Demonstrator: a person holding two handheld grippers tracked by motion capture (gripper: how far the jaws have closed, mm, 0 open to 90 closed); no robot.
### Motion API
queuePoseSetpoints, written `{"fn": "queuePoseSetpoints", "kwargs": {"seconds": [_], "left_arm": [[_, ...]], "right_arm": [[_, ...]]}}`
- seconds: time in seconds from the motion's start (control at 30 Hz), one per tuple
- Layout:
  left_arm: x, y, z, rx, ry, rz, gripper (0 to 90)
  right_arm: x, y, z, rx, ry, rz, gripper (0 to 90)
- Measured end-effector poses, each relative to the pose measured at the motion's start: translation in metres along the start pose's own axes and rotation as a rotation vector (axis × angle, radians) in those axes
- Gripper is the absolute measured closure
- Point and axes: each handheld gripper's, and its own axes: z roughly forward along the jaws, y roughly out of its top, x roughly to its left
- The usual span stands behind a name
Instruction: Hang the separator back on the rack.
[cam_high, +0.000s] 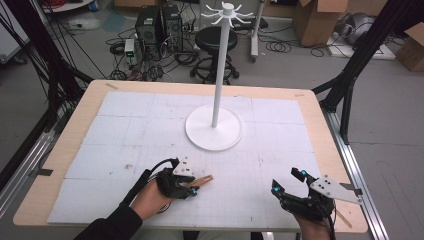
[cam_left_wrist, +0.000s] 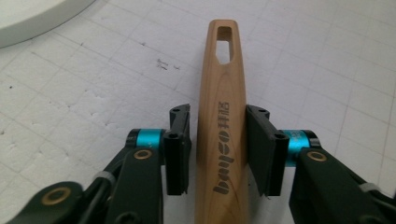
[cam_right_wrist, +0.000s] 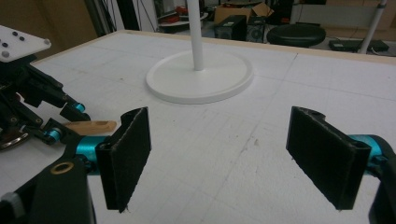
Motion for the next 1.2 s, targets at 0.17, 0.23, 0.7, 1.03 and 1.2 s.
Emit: {"fn": "queuePoseSetpoints", "kwargs": {"seconds": [0.17,0.23,0.7,1.03,1.2], "left_arm": [[-0.001,0.002,0.000,0.012,0.001,-0.003,66.1],[-0.001,0.003,0.000,0.019,0.007,0.002,66.5],[0.000,0.005,-0.019,-0.056,-0.003,-0.042,67.3],[0.003,0.000,-0.058,-0.250,-0.016,-0.074,67.3],[0.007,-0.004,-0.078,-0.335,-0.018,-0.088,67.4]], "right_arm": [[0.000,0.000,0.000,0.001,-0.001,0.001,21.0],[0.000,0.000,0.000,0.001,-0.001,-0.001,20.9],[0.000,-0.001,0.001,0.006,0.006,0.003,20.9],[0.000,0.000,0.001,-0.014,0.026,0.016,21.2],[0.001,0.000,0.002,-0.012,0.034,0.017,21.2]]}}
